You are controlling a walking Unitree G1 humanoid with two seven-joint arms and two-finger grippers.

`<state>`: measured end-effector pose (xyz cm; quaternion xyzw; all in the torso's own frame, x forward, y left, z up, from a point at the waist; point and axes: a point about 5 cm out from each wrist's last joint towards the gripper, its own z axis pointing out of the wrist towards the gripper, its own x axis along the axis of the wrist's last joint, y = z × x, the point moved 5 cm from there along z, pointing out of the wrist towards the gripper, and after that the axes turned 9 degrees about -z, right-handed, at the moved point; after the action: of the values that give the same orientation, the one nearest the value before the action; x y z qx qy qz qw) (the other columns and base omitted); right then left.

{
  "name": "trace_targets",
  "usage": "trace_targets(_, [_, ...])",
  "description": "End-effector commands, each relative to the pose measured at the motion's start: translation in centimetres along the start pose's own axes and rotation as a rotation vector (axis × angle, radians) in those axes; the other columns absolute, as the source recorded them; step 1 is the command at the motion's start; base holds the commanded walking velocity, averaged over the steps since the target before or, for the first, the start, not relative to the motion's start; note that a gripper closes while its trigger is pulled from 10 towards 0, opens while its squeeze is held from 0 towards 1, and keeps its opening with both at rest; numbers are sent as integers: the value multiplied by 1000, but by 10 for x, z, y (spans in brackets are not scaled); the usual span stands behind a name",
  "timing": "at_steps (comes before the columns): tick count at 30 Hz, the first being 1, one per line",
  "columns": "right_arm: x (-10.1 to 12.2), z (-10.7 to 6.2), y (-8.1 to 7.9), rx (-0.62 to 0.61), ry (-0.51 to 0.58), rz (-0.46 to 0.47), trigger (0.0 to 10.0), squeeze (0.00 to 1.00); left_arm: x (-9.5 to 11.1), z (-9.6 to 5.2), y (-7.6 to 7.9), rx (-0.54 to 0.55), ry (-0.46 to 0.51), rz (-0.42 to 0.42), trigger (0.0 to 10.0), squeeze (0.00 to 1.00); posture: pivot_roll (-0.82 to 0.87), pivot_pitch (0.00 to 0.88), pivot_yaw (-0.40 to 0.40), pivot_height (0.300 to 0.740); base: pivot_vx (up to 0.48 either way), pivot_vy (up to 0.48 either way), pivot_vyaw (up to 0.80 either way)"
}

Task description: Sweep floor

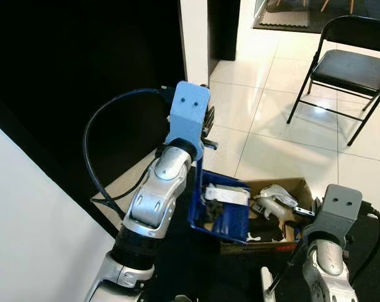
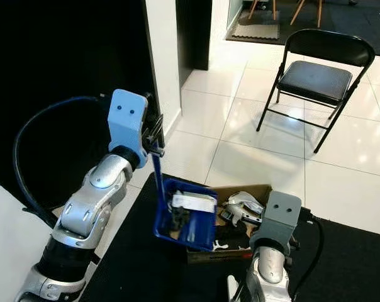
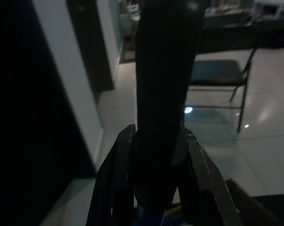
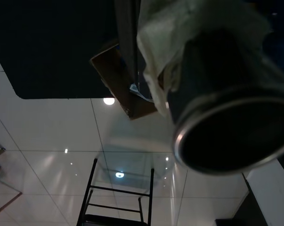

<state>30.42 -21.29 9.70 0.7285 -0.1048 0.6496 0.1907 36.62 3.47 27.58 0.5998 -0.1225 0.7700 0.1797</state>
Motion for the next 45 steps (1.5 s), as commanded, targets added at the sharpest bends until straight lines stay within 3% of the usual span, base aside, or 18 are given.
trace_targets(1, [-4,-2,-2,3,-6,-1,10000,0,36,0,19,-69,133,-16,10000,0,-45,145,97,740,0,0,0])
trace_targets(10, [-5,-2,-4,5,-9,-1,10000,0,61,0,47,-171,209,-40,10000,0,-42,145,97,740,0,0,0])
trace_targets(13, [-6,-2,-5,7,-11,-1,10000,0,71,0,63,-233,260,4,10000,0,-41,145,99,740,0,0,0])
trace_targets(22, [-7,-3,-5,2,-15,0,10000,0,80,2,81,-298,337,99,10000,0,-45,146,107,740,0,0,0])
trace_targets(31, [-8,-3,-4,-6,-15,5,10000,0,86,3,91,-310,422,213,10000,0,-49,144,115,740,0,0,0])
trace_targets(45, [-8,-3,-5,-4,-15,5,10000,0,95,10,84,-192,517,324,10000,0,-50,145,115,740,0,0,0])
